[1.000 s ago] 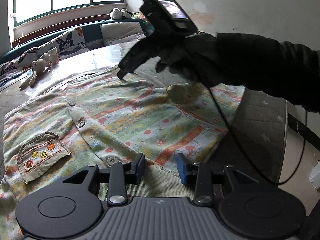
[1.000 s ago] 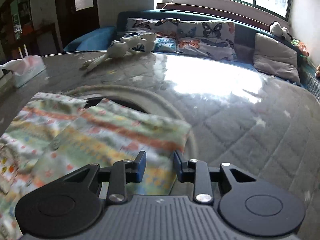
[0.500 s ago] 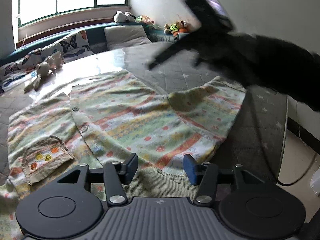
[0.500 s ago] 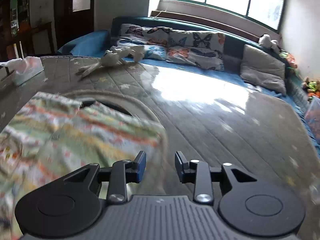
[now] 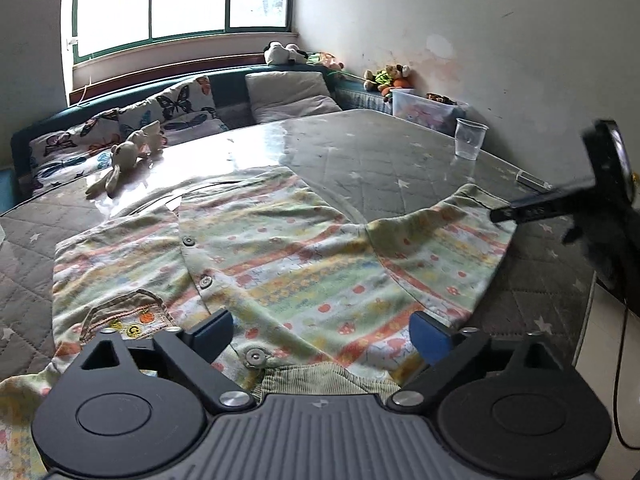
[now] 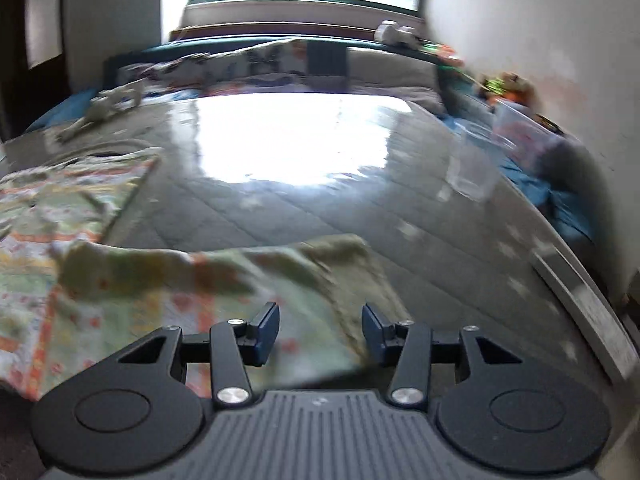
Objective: Fold clothes
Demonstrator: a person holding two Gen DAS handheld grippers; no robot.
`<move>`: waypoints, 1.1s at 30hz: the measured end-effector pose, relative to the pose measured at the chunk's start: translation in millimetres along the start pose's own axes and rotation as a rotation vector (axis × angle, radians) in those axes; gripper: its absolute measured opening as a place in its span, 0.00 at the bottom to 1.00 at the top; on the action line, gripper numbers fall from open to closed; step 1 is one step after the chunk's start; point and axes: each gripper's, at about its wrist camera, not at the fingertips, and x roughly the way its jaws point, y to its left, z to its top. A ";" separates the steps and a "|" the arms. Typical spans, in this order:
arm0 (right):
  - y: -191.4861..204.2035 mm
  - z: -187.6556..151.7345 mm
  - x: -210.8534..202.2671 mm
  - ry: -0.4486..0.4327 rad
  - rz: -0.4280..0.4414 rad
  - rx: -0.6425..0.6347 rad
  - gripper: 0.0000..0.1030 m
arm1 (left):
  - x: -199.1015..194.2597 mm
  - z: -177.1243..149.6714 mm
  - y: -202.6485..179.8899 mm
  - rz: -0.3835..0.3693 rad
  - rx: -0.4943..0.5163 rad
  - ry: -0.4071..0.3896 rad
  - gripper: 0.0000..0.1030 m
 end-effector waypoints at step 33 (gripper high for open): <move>53.2 62.7 -75.0 -0.221 0.414 0.030 0.07 | -8.8 -13.5 46.3 0.187 -0.161 0.031 1.00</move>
